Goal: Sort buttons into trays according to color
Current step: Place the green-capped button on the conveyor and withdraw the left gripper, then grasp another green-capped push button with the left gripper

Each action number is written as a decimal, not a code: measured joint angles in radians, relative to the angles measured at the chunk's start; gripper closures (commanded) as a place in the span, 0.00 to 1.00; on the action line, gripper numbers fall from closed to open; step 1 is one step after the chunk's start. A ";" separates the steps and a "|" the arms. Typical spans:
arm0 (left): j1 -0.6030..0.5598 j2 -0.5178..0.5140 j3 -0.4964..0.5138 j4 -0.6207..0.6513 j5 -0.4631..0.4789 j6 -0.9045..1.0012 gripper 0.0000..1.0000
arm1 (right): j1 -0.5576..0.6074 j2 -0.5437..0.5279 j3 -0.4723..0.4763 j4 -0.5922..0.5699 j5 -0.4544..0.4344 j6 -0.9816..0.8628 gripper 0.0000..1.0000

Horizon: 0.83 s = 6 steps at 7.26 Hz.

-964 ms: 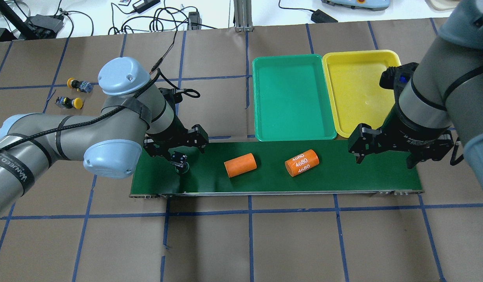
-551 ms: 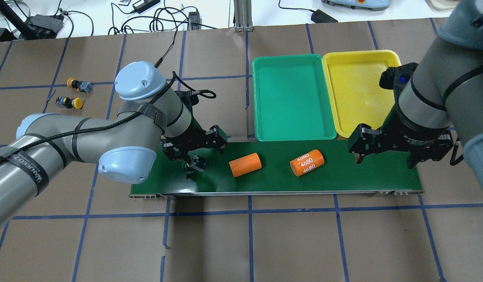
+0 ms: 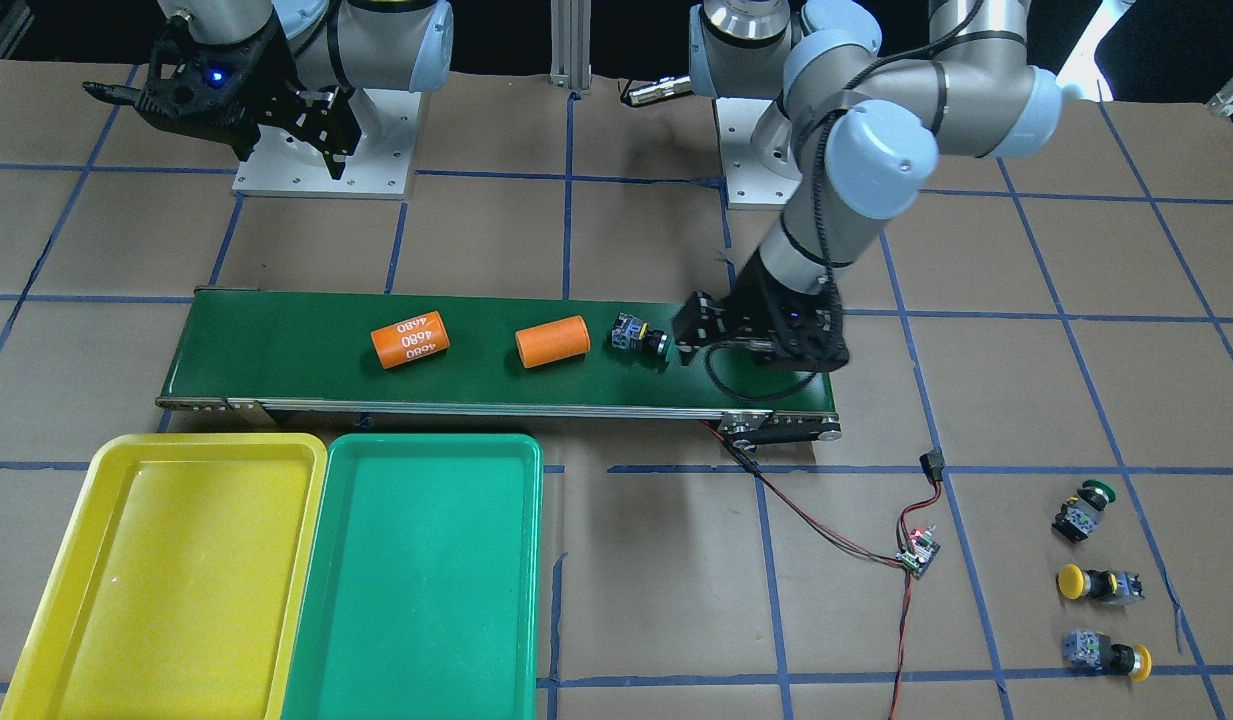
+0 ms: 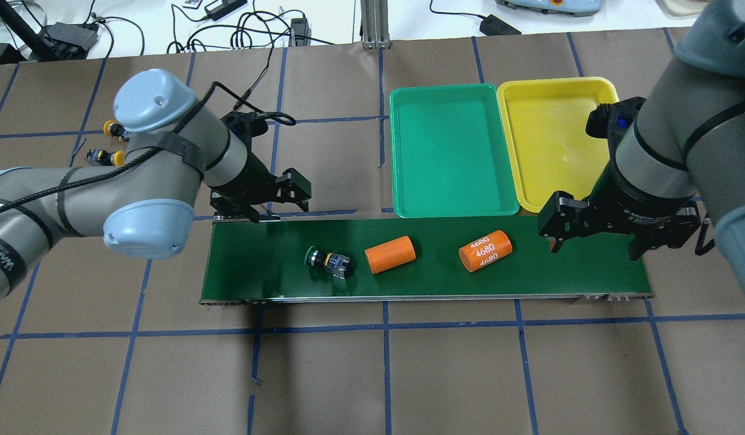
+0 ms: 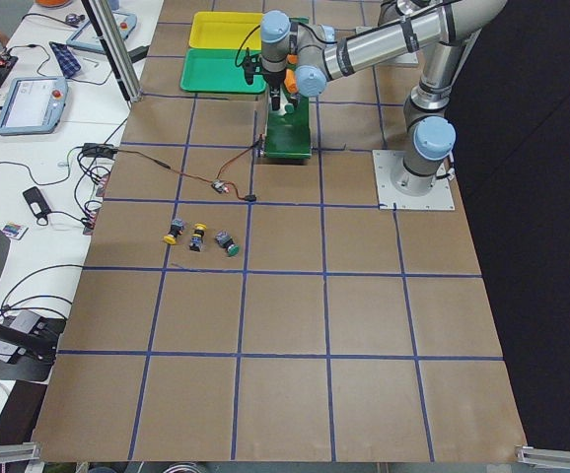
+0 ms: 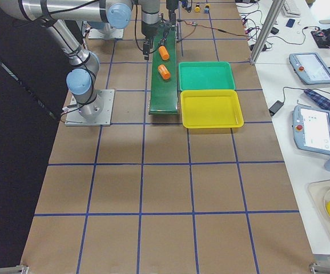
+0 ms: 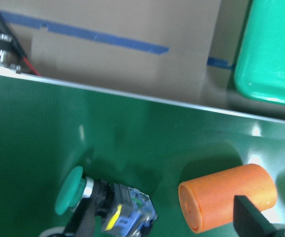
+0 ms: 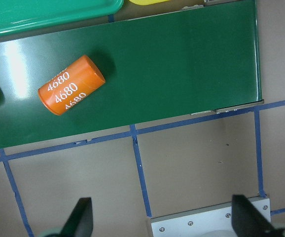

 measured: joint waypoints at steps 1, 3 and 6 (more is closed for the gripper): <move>0.131 -0.014 0.007 -0.003 0.054 0.183 0.00 | 0.000 0.000 0.000 0.001 -0.006 0.001 0.00; 0.371 -0.070 0.061 0.002 0.118 0.564 0.00 | 0.000 0.001 0.001 0.000 -0.017 -0.001 0.00; 0.483 -0.294 0.301 0.004 0.209 0.930 0.00 | -0.001 -0.001 0.000 0.001 -0.019 0.002 0.00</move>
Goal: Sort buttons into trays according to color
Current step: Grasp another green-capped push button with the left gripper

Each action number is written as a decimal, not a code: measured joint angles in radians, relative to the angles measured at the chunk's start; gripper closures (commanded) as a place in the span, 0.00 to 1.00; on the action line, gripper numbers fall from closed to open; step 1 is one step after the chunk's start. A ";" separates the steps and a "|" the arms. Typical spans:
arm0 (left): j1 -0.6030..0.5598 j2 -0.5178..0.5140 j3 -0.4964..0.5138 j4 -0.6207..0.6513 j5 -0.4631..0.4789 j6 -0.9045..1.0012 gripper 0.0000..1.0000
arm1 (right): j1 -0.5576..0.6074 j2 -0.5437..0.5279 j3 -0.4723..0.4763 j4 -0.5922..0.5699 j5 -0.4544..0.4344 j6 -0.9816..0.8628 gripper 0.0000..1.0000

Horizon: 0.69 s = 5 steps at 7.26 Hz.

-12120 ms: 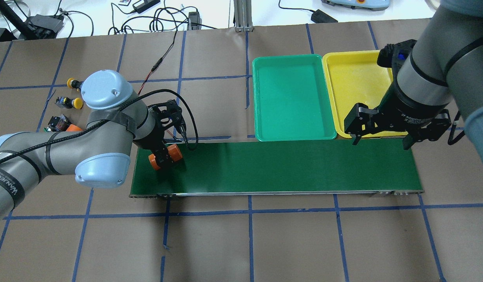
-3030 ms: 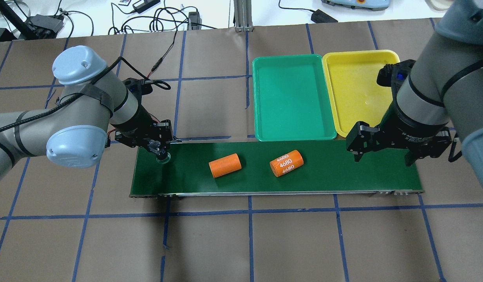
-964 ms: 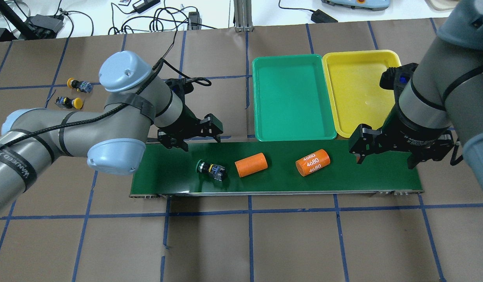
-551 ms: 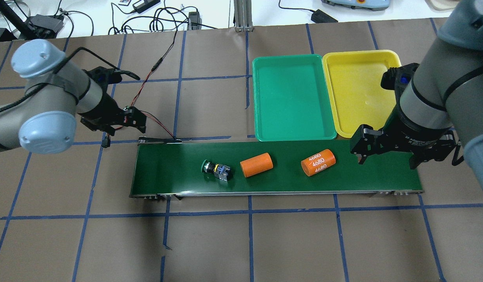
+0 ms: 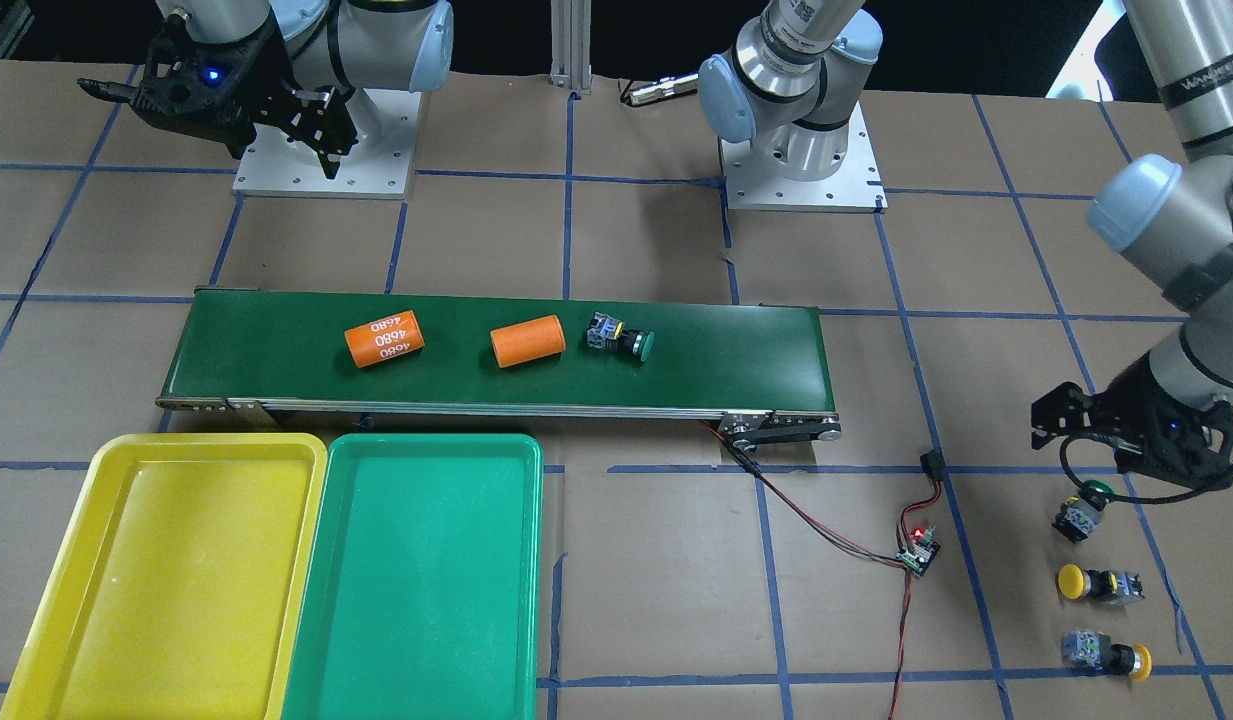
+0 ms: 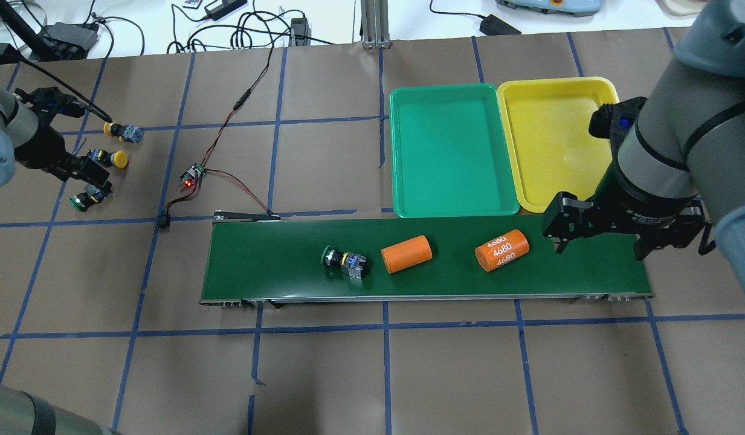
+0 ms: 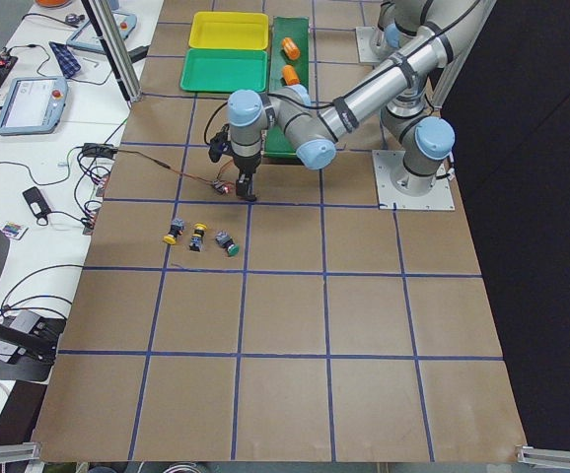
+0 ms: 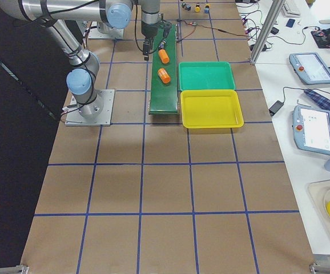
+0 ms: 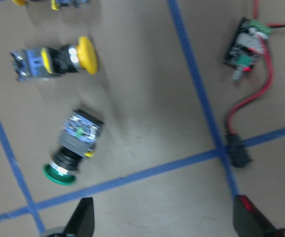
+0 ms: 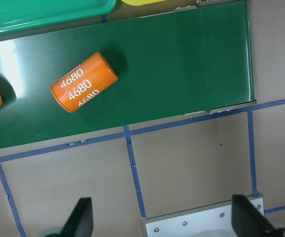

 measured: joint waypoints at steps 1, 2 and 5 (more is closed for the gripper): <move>0.008 -0.077 0.057 0.004 0.008 0.119 0.00 | 0.001 0.000 0.000 0.000 0.004 0.000 0.00; 0.015 -0.135 0.085 0.020 0.010 0.223 0.00 | 0.003 0.000 0.000 0.001 0.009 0.000 0.00; 0.031 -0.209 0.086 0.059 0.011 0.322 0.68 | 0.004 0.000 0.000 0.004 0.004 0.000 0.00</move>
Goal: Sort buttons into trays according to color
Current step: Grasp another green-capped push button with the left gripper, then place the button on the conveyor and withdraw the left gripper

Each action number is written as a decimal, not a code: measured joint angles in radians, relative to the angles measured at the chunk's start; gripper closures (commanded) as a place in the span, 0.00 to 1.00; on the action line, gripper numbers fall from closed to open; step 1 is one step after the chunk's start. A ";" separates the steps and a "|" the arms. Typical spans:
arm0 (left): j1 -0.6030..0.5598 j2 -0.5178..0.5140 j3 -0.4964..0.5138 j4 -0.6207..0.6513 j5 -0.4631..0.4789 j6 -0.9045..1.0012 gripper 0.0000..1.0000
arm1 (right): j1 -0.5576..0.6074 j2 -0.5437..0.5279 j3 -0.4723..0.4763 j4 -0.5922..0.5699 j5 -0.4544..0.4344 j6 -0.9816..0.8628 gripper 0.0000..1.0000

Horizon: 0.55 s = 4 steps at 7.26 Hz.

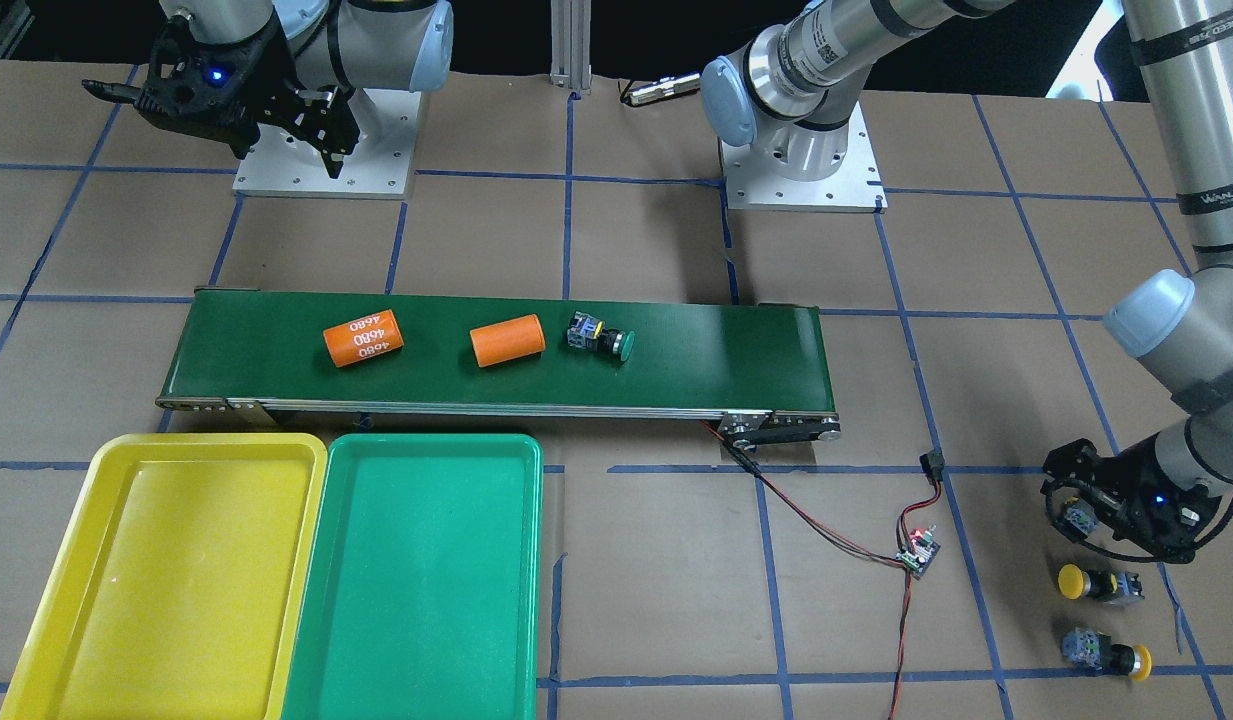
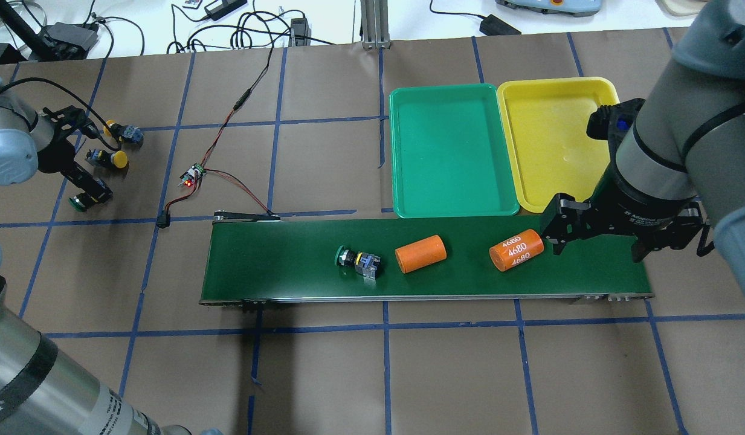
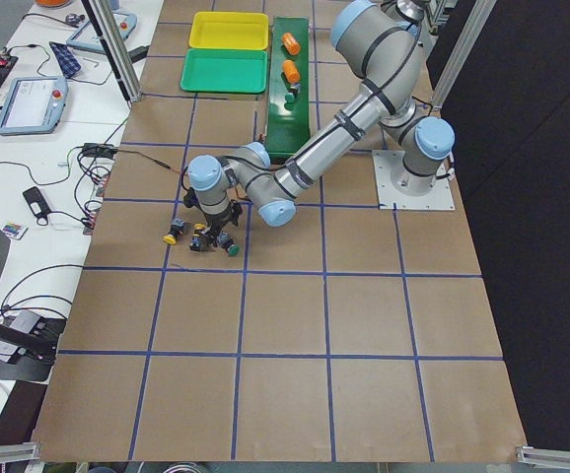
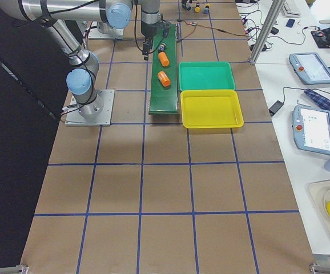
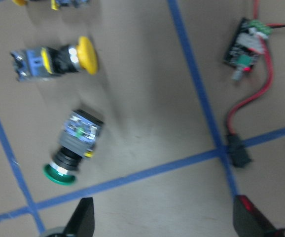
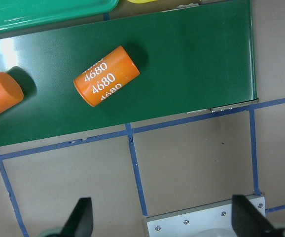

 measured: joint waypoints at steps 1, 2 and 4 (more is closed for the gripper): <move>0.001 -0.009 -0.004 0.001 0.000 0.009 0.79 | 0.000 0.000 0.000 0.000 -0.001 0.000 0.00; 0.004 -0.014 -0.009 0.000 0.000 0.008 1.00 | 0.000 0.000 0.000 0.001 -0.001 0.000 0.00; -0.008 0.021 -0.018 -0.026 0.001 -0.098 1.00 | 0.000 -0.001 -0.001 -0.003 0.002 0.000 0.00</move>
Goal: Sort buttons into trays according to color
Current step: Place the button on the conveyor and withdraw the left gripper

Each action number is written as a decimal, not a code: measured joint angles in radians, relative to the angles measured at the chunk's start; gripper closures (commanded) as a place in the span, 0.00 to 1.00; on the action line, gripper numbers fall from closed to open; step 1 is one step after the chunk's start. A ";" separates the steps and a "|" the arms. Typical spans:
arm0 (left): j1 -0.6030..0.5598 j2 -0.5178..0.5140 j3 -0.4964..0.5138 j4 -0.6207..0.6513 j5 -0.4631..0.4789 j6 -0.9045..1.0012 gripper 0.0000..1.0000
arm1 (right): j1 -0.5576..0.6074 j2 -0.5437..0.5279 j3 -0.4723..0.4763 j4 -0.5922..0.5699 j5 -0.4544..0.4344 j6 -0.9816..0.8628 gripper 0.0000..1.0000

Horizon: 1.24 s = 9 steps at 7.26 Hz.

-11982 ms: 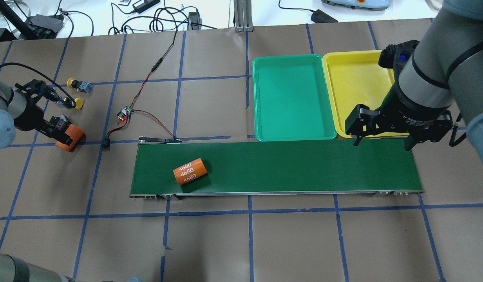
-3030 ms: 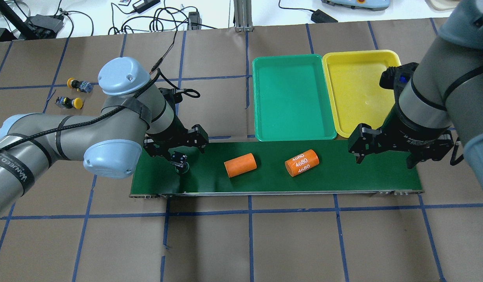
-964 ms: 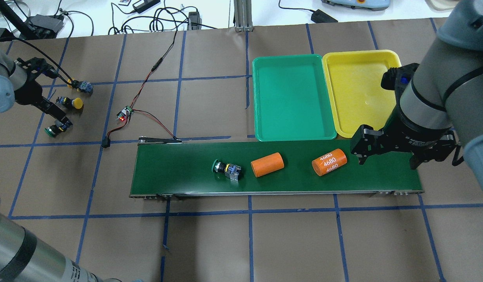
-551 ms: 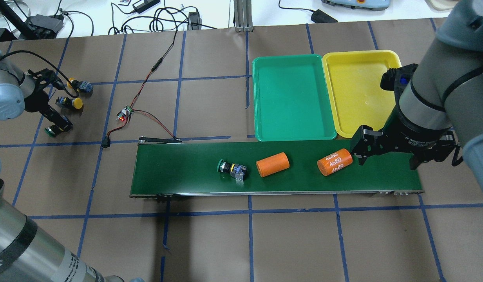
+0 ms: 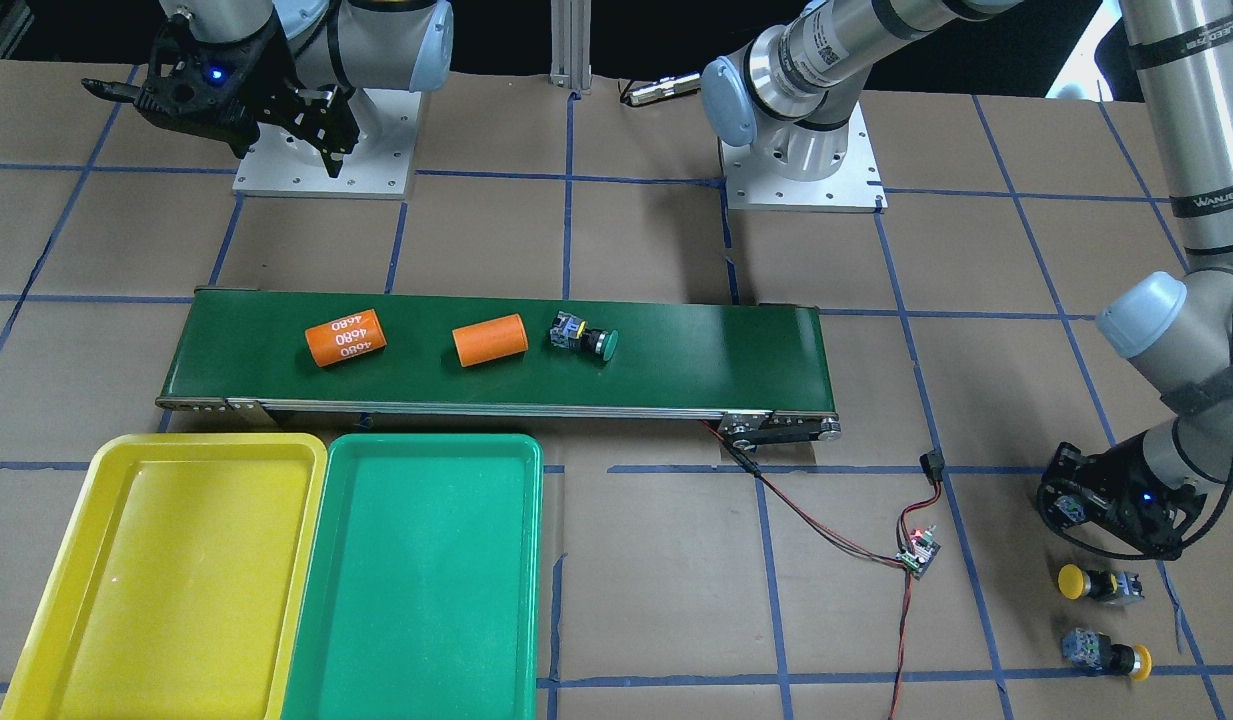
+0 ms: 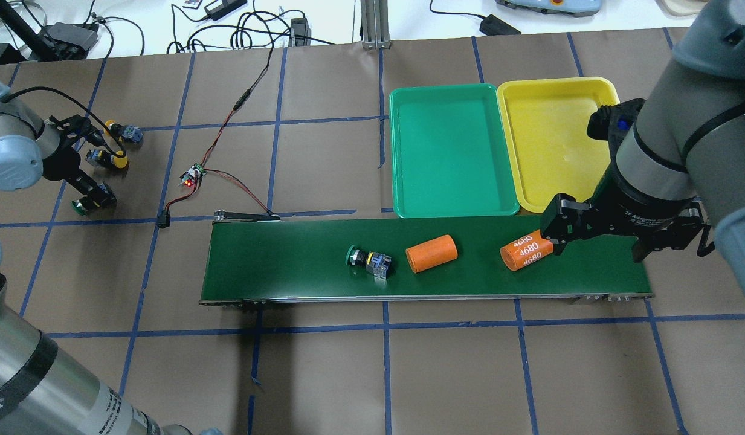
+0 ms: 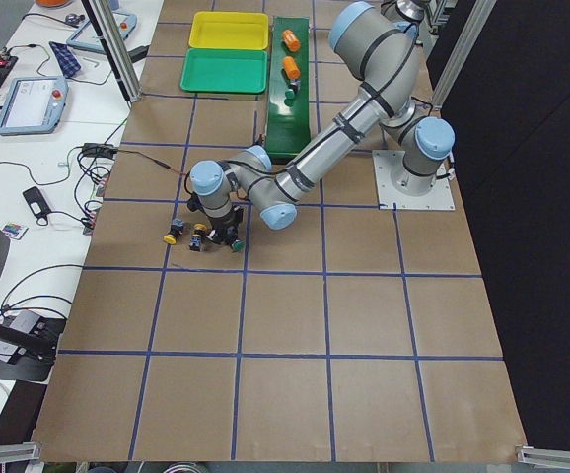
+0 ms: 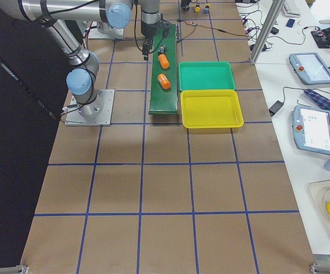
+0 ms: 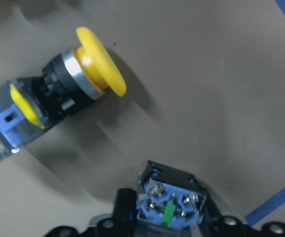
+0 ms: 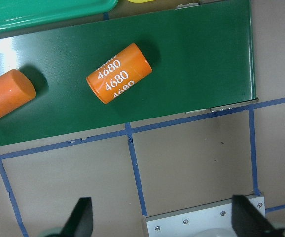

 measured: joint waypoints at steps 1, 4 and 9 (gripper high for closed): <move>-0.026 0.045 -0.015 -0.039 -0.002 -0.131 1.00 | -0.002 0.000 -0.006 -0.012 0.006 -0.002 0.00; -0.220 0.293 -0.242 -0.119 -0.027 -0.629 1.00 | -0.008 -0.011 -0.020 -0.077 0.012 -0.015 0.00; -0.594 0.434 -0.411 -0.110 -0.104 -1.227 0.26 | -0.007 -0.024 -0.012 -0.100 0.051 0.013 0.00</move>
